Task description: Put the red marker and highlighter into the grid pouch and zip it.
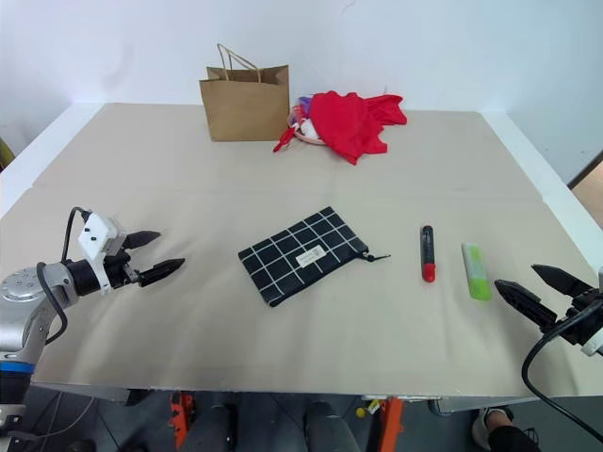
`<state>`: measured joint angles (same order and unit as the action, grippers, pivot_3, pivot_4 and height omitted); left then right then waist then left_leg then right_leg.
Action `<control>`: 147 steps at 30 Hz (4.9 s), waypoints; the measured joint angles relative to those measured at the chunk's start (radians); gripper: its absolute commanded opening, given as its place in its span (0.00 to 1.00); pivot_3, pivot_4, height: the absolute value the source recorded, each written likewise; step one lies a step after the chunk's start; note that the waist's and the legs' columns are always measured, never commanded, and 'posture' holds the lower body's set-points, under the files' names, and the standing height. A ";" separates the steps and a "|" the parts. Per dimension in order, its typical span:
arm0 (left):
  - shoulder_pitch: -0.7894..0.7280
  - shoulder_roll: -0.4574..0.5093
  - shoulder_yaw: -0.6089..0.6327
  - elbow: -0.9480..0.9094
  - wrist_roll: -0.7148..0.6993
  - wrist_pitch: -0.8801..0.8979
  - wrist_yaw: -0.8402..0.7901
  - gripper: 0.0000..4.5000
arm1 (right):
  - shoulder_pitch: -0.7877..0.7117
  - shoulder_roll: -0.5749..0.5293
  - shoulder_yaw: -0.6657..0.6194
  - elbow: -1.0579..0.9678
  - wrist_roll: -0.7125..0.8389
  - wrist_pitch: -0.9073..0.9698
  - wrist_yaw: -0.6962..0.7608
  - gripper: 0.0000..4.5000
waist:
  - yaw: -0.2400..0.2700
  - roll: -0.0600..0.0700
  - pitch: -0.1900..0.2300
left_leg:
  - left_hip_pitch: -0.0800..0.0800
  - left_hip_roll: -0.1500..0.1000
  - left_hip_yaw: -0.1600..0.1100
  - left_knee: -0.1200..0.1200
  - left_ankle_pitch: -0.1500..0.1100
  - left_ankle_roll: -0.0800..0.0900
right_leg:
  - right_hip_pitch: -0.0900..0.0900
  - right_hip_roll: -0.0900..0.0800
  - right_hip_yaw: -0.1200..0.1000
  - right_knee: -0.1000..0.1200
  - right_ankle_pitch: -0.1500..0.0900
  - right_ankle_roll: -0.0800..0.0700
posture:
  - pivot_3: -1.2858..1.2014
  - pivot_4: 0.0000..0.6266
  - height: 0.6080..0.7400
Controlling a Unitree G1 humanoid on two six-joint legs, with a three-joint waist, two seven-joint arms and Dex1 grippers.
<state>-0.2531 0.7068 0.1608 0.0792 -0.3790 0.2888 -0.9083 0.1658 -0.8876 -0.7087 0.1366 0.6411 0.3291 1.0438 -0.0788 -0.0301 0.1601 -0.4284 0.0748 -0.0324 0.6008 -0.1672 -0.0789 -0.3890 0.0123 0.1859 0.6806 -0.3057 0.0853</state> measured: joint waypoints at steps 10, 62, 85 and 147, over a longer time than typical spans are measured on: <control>-0.001 0.000 -0.017 -0.024 0.004 -0.022 -0.062 1.00 | -0.059 0.017 0.032 -0.074 0.000 0.021 -0.054 0.99 | 0.000 0.000 0.000 | 0.000 0.000 0.000 0.000 0.000 0.000 | 0.000 0.000 0.000 0.000 0.000 0.000 | 0.52 0.24 1.00; -0.074 -0.169 -0.360 -0.038 0.321 -0.511 -0.057 1.00 | -0.572 0.498 0.643 0.137 -0.374 -0.156 -0.393 0.01 | 0.000 0.002 0.001 | -0.001 -0.002 -0.004 0.001 0.003 0.002 | 0.001 -0.001 -0.002 0.001 0.006 -0.003 | 0.52 0.24 1.00; -0.099 -0.235 -0.470 -0.064 0.379 -0.489 -0.042 1.00 | -0.586 0.513 0.642 0.141 -0.382 -0.154 -0.422 0.01 | 0.000 0.002 0.000 | -0.001 -0.002 -0.004 0.000 0.003 0.002 | 0.001 0.000 -0.002 0.001 0.005 -0.003 | 0.52 0.24 1.00; -0.308 -0.226 -0.379 0.167 0.086 -0.454 -0.343 0.00 | -0.251 0.353 0.632 -0.325 -0.271 -0.296 -0.134 0.99 | 0.002 0.009 0.002 | -0.008 -0.004 -0.023 0.001 0.009 0.006 | 0.002 0.000 -0.018 0.001 0.004 -0.002 | 0.52 0.24 1.00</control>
<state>-0.5612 0.4804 -0.2183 0.2461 -0.2925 -0.1655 -1.2512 -0.0851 -0.5346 -0.0770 -0.1884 0.3699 0.0334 0.9096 -0.0771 -0.0211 0.1622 -0.4363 0.0706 -0.0556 0.6014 -0.1580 -0.0725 -0.3871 0.0121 0.1678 0.6817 -0.3016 0.0831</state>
